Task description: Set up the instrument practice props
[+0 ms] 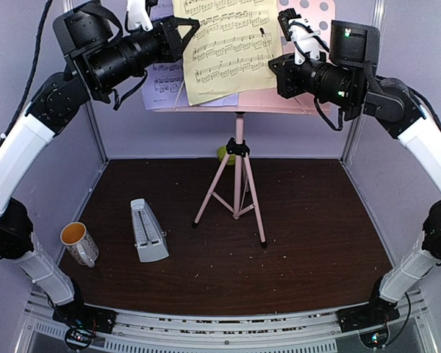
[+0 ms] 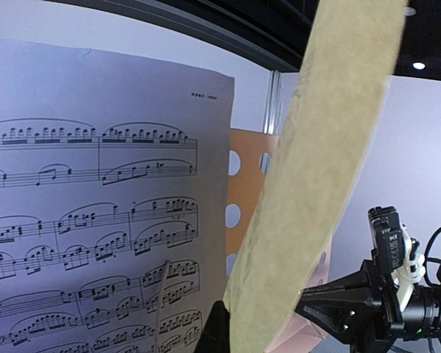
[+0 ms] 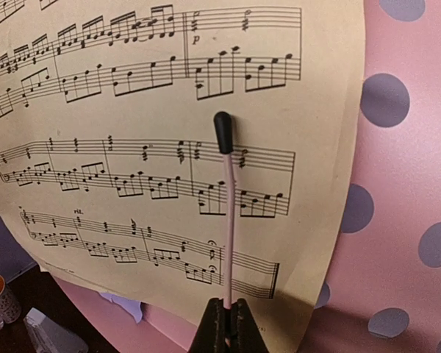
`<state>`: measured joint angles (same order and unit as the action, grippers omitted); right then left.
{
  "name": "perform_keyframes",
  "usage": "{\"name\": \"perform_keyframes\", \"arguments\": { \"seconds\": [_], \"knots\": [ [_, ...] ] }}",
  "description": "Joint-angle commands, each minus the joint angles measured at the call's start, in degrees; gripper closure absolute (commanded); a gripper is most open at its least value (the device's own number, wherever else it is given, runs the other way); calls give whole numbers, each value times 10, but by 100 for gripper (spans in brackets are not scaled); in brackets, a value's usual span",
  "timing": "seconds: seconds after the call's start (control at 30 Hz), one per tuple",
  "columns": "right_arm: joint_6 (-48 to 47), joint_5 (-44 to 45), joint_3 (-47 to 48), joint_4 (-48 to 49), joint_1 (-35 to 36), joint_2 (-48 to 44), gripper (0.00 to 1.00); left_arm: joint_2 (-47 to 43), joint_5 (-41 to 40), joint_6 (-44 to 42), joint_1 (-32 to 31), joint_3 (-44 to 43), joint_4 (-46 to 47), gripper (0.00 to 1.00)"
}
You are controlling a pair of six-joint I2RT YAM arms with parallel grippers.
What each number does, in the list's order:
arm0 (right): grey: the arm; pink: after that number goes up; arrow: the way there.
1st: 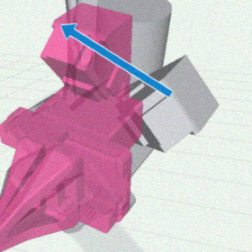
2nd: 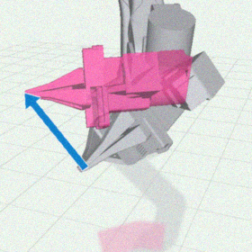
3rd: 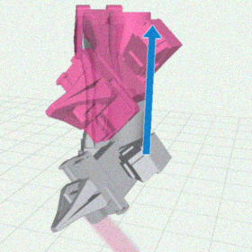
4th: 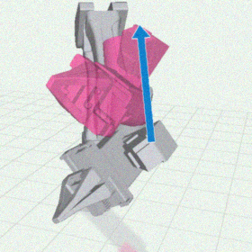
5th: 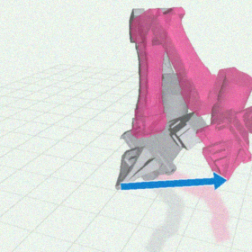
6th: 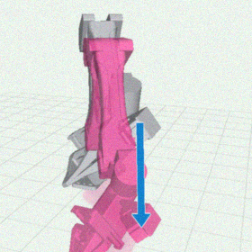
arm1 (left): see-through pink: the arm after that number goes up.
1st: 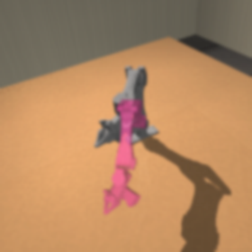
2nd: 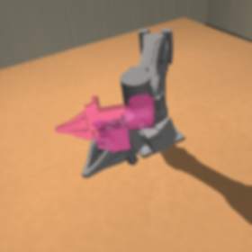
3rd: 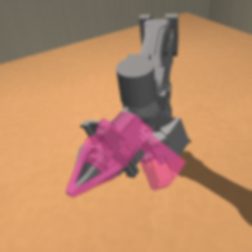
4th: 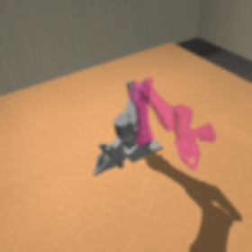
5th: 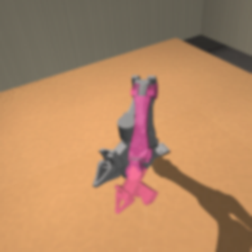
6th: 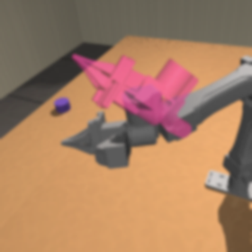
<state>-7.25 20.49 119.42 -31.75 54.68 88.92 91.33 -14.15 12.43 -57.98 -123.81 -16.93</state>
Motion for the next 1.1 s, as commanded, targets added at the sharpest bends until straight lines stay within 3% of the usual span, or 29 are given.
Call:
{"name": "perform_keyframes", "arguments": {
  "seconds": [0.0,0.77,0.93,1.07],
  "knots": [
    [-2,3,-8,60,10,-29,100,22,27,13,-2,-37,28,100],
    [-10,29,-61,96,36,-50,100,125,68,19,-10,-134,29,100],
    [-10,30,-74,99,36,-56,100,127,61,16,-11,-140,21,75],
    [-12,31,-84,106,37,-60,100,123,59,14,-12,-140,9,70]
  ]
}}
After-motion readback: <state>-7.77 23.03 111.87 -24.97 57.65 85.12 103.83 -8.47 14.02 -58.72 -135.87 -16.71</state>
